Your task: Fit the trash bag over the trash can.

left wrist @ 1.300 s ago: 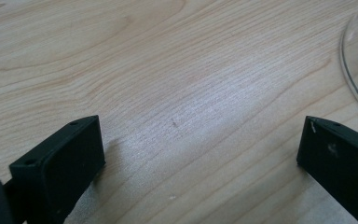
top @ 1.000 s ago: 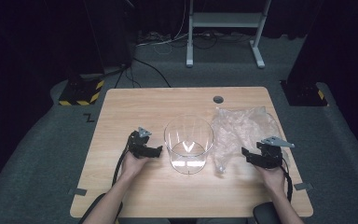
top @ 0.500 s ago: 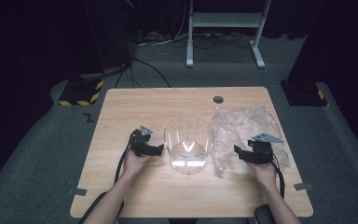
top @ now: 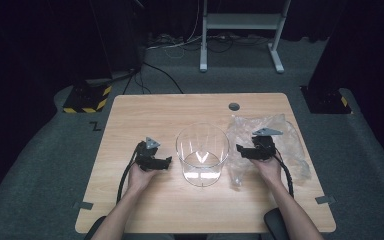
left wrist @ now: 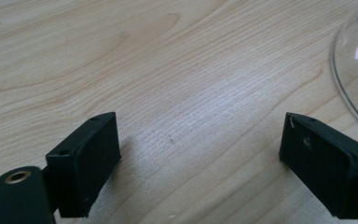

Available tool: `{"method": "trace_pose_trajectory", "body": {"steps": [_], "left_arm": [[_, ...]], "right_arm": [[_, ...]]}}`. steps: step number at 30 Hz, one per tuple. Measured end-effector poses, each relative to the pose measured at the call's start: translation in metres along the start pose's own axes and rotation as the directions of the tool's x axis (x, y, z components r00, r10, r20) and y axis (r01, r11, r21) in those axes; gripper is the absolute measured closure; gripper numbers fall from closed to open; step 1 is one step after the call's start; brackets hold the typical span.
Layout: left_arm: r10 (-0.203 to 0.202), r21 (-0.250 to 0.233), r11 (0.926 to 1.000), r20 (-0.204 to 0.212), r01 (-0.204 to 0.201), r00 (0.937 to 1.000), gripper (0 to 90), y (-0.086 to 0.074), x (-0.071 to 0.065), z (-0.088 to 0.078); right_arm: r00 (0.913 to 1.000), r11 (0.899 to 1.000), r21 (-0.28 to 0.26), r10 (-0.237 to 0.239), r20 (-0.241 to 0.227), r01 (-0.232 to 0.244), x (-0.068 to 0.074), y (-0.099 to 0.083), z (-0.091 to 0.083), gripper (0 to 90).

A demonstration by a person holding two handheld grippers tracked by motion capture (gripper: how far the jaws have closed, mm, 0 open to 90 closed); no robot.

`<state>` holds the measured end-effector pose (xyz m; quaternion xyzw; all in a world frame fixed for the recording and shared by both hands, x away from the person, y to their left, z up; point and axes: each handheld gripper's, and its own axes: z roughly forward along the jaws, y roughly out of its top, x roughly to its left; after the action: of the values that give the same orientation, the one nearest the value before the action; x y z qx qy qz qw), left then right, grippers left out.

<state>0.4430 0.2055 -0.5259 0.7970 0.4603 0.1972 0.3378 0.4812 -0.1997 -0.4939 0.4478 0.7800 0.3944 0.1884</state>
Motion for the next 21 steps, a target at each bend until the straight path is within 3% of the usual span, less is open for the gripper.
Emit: {"method": "trace_pose_trajectory", "body": {"steps": [10, 14, 17, 19, 20, 21], "left_arm": [[0.012, -0.001, 0.9999, -0.007, -0.012, 0.9999, 14.7, -0.008, 0.000, -0.011], [0.009, 0.003, 1.0000, -0.002, -0.009, 1.0000, 14.7, -0.010, 0.000, -0.016], [-0.007, 0.026, 0.9996, -0.004, 0.007, 1.0000, 15.0, -0.009, -0.002, -0.017], [-0.039, 0.045, 0.9982, 0.010, 0.039, 0.9992, 15.0, -0.008, -0.002, -0.019], [-0.040, 0.048, 0.9981, 0.015, 0.039, 0.9991, 15.4, -0.008, -0.002, -0.020], [-0.041, 0.050, 0.9979, 0.016, 0.041, 0.9990, 15.7, -0.008, -0.001, -0.020]], "right_arm": [[0.9996, 1.000, 0.020, -0.015, -0.025, 0.016, 0.006, 0.010, 0.024, 21.5], [0.9991, 0.997, 0.067, -0.035, -0.024, 0.037, 0.009, 0.011, 0.040, 23.5], [0.9987, 0.994, 0.094, -0.048, -0.016, 0.050, 0.010, 0.009, 0.045, 31.1], [0.9969, 0.991, 0.111, -0.078, -0.003, 0.078, 0.012, 0.006, 0.047, 43.6], [0.9963, 0.991, 0.109, -0.085, 0.010, 0.084, 0.013, 0.006, 0.046, 55.3], [0.9960, 0.991, 0.104, -0.088, 0.013, 0.086, 0.013, 0.006, 0.046, 59.9]]}}
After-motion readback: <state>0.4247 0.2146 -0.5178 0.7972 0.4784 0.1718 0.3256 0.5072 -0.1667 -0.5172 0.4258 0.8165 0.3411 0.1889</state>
